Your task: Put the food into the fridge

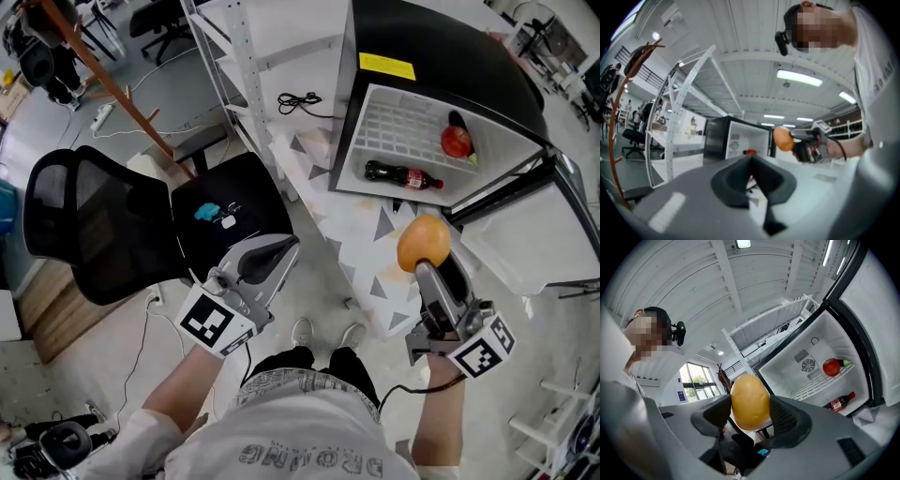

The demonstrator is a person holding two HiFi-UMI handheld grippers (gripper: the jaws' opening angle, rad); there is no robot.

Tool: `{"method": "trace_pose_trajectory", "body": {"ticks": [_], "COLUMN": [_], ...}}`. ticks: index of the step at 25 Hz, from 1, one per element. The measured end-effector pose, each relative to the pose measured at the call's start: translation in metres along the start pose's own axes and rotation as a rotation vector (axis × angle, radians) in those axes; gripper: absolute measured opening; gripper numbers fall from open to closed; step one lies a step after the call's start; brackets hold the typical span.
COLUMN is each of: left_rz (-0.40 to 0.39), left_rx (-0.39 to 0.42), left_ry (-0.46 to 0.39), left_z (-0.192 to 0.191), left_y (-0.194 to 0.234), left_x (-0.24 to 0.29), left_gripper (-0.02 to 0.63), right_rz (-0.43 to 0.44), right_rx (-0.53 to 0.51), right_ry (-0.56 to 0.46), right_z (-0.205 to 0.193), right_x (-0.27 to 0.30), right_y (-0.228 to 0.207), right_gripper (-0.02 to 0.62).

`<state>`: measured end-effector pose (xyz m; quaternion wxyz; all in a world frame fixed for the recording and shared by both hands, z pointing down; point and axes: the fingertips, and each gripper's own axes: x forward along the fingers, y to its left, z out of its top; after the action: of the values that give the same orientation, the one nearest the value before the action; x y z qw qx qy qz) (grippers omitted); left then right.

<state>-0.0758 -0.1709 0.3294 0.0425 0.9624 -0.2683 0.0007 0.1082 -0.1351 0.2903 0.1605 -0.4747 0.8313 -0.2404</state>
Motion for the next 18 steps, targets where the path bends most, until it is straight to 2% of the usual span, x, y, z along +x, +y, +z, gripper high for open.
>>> {"method": "trace_pose_trajectory", "body": {"ticks": [8,18], "left_rz": [0.043,0.137], "left_rx": [0.0,-0.008], "left_ry": [0.011,0.034], "left_z": [-0.005,-0.019], "left_y": [0.004,0.004], "left_x": [0.017,0.056], "left_gripper": [0.008,0.008], "right_rz": [0.003,0.061], "right_rx": [-0.084,-0.221], "right_ry": [0.04,0.136], "right_z": [0.021,0.037], "right_x": [0.022,0.061], "right_y": [-0.039,-0.094], "right_gripper": [0.258,0.258]}}
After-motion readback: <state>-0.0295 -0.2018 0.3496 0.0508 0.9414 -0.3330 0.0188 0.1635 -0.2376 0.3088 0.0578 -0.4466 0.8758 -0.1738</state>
